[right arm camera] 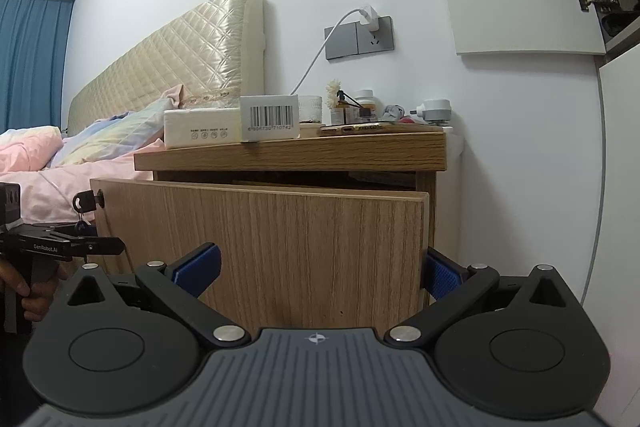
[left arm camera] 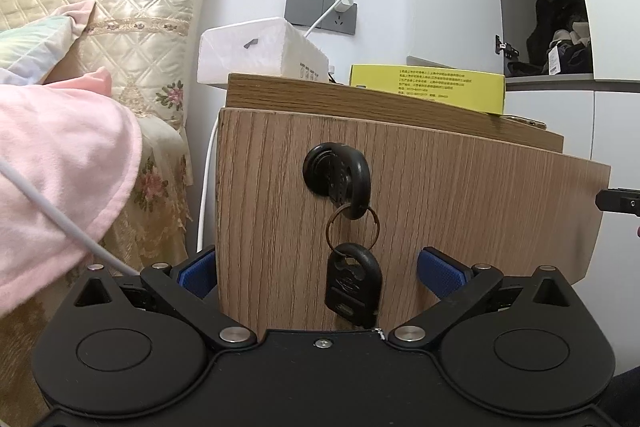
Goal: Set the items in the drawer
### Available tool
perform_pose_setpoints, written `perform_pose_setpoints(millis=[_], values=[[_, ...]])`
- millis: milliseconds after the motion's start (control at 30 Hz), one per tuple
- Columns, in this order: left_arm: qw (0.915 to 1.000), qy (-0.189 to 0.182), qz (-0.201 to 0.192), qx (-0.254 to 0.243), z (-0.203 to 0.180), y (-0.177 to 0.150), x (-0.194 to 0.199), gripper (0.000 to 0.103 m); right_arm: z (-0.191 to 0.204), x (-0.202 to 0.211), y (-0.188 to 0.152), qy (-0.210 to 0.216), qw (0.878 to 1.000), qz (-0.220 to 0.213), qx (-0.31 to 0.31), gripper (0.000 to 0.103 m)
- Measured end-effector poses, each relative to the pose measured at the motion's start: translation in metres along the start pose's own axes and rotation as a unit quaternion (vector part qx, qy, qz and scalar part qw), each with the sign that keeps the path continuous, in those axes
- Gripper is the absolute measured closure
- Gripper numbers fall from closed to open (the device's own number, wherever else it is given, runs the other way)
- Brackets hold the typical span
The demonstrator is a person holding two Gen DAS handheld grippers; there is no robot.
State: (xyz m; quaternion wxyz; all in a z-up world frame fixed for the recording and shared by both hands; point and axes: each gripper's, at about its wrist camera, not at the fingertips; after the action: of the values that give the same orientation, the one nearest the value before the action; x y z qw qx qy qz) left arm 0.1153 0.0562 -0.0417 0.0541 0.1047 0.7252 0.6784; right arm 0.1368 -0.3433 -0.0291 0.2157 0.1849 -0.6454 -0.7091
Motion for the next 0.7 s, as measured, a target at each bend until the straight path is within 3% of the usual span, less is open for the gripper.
perform_pose_setpoints(millis=[700], values=[[1.0,-0.004,0.006,0.0,-0.013,-0.002,0.045,0.001,0.022,0.043,0.0,0.011,1.0,-0.002,0.007,0.0]])
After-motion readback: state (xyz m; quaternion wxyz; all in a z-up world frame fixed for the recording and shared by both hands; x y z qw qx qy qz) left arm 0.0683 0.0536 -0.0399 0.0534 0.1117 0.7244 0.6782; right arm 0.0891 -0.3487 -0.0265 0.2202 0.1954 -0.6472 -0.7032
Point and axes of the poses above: each gripper's, at about its wrist camera, not at the fingertips, and x roughly against the way its jaws point, z to its left, y to its top, and after that the axes turned 6 degrees about -z, right-handed
